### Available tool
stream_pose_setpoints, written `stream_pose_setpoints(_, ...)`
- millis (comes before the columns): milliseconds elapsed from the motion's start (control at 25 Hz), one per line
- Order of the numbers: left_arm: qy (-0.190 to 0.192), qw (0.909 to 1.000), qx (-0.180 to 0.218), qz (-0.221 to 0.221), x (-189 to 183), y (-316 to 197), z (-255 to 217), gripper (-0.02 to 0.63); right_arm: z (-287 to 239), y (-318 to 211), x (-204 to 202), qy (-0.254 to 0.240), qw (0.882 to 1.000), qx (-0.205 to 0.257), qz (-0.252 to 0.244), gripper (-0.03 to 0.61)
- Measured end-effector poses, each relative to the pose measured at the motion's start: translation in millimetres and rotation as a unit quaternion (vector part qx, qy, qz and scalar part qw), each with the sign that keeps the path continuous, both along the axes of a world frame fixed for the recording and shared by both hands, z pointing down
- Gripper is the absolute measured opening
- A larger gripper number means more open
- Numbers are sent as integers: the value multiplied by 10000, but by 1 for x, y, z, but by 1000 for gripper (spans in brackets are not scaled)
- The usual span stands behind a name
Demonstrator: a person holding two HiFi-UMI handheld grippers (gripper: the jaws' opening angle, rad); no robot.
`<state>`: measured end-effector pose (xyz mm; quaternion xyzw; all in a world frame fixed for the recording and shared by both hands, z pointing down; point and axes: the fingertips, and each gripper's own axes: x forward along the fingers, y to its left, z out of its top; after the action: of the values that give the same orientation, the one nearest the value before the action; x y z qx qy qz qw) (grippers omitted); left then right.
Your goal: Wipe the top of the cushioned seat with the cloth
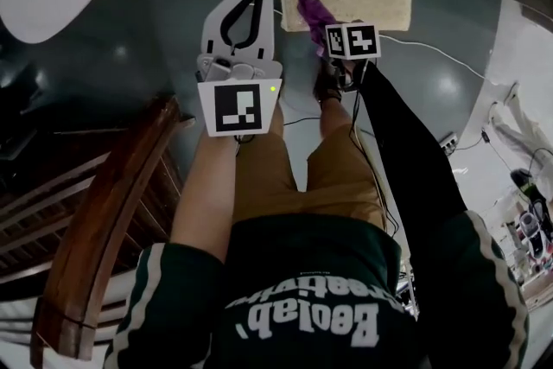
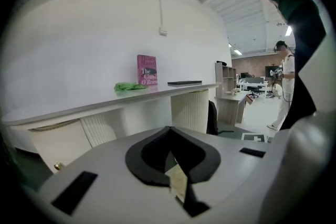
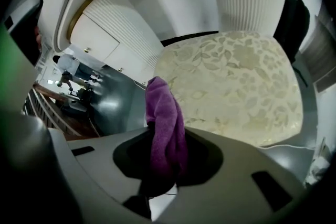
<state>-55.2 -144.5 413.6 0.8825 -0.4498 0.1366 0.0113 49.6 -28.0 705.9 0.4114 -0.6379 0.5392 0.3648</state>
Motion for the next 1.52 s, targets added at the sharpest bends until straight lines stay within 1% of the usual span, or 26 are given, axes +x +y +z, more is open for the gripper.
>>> stream_pose_setpoints(160,69,9998,11,189,47,1,-6,14,-5,2,54,114,9995,64,283,98)
stream_pose_setpoints(400,135,9989,104,445,119,0,-12,14,-1,15,149,367,9974,65,622,98)
stream_pose_setpoints(480,154,9985,122,504,140,1,-14,14,0,18,181,427,9958,70,802,98)
stream_pose_setpoints(640,203,9977,123,640,174,8,-15,14,1,24,235,583,9928,109,1038,98)
stream_pose_setpoints(800,134,9969,158,752,198,15,-15,14,5,31,272,788,9902,69,1148,98)
stream_pose_setpoints(880,18,9965,181,820,206,20,-15,14,5,35,282,849,9893,35,1185,98)
stream_pose_setpoints(920,-17,9963,179,836,209,23,-15,14,5,37,281,795,9901,25,1160,98)
stream_pose_setpoints(1040,-39,9964,153,839,214,29,-14,14,5,42,268,500,9942,28,950,98)
stream_pose_setpoints(1080,-32,9965,146,825,214,31,-15,14,6,43,264,470,9950,46,882,98)
stream_pose_setpoints(1200,42,9973,135,727,212,33,-16,14,4,42,266,604,9943,165,868,98)
stream_pose_setpoints(1320,126,9983,183,531,205,29,-27,14,-6,37,268,679,9934,329,868,98)
stream_pose_setpoints(1400,158,9984,246,486,201,28,-38,14,-21,29,268,714,9939,520,666,100)
stream_pose_setpoints(1440,170,9983,290,471,198,27,-44,15,-33,23,267,701,9938,694,516,100)
stream_pose_setpoints(1520,167,9983,397,390,189,25,-59,14,-62,2,257,630,9906,1205,145,101)
